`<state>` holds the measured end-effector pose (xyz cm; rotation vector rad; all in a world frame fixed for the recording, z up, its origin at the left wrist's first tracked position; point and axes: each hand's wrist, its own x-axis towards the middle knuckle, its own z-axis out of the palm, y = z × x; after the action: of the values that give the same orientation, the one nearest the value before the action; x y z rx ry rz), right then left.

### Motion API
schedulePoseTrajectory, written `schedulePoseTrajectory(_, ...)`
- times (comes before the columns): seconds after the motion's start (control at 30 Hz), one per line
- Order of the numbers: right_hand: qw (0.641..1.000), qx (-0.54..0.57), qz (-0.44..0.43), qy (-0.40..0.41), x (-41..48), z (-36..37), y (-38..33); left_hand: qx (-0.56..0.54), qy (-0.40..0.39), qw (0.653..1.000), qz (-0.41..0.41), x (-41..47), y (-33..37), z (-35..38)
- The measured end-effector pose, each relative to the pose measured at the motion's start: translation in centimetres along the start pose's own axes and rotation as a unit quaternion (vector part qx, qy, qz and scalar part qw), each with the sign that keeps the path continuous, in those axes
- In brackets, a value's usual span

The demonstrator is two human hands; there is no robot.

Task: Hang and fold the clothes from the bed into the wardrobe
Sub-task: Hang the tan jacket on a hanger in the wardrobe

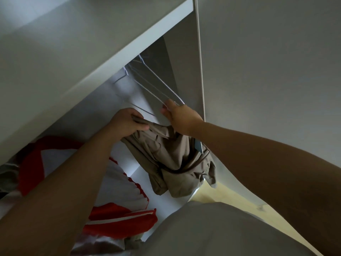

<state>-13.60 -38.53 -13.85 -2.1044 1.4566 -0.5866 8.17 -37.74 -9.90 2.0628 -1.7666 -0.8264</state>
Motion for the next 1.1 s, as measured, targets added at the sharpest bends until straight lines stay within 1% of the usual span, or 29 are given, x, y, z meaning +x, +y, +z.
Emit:
schedulePoseTrajectory(0.07, 0.998, -0.006, -0.013, 0.06, -0.2, -0.3, -0.8, 0.002, 0.017, 1.0, -0.004, -0.5, -0.1, -0.1)
schedulePoseTrajectory(0.13, 0.995, -0.001, -0.022, 0.101, -0.5, -0.7, -1.6, -0.03, 0.01, 0.999, 0.002, -1.2, -0.2, -0.4)
schedulePoseTrajectory(0.2, 0.994, -0.003, -0.033, 0.104, -1.1, -1.0, -2.1, -0.097, -0.025, 0.995, 0.018, -2.0, -0.3, -0.9)
schedulePoseTrajectory(0.3, 0.996, -0.035, -0.047, 0.064, -2.8, -1.2, -2.4, -0.186, -0.065, 0.98, 0.015, -3.1, -0.6, -1.1)
schedulePoseTrajectory(0.37, 0.997, -0.035, -0.038, 0.055, -4.2, -1.2, -2.4, -0.185, -0.064, 0.98, -0.022, -3.8, -0.5, -0.9)
schedulePoseTrajectory(0.47, 0.997, 0.01, -0.01, 0.082, -5.7, -1.4, -3.0, -0.162, -0.069, 0.98, -0.096, -4.5, -0.7, -0.2)
schedulePoseTrajectory(0.53, 0.995, 0.024, -0.007, 0.092, -6.1, -1.6, -4.2, -0.156, -0.077, 0.977, -0.124, -5.0, -0.9, 0.3)
schedulePoseTrajectory(0.57, 0.995, 0.017, -0.009, 0.095, -6.1, -1.8, -4.9, -0.16, -0.089, 0.974, -0.135, -5.3, -0.8, 0.6)
schedulePoseTrajectory(0.63, 0.994, -0.016, -0.018, 0.104, -6.2, -2.1, -6.3, -0.208, -0.107, 0.961, -0.149, -5.8, -0.6, 0.9)
schedulePoseTrajectory(0.7, 0.992, -0.04, -0.027, 0.115, -6.8, -2.3, -7.5, -0.268, -0.088, 0.948, -0.15, -5.9, -0.3, 1.2)
schedulePoseTrajectory(0.77, 0.991, -0.039, -0.028, 0.125, -7.8, -1.9, -8.1, -0.315, -0.062, 0.935, -0.152, -6.0, -0.2, 1.5)
schedulePoseTrajectory(0.97, 0.986, 0.066, 0.042, 0.149, -12.9, -1.0, -6.4, -0.387, 0.015, 0.902, -0.193, -7.7, -1.4, 2.8)
schedulePoseTrajectory(1.1, 0.982, 0.127, 0.066, 0.121, -16.4, -1.6, -4.6, -0.419, 0.033, 0.889, -0.181, -10.1, -1.6, 3.4)
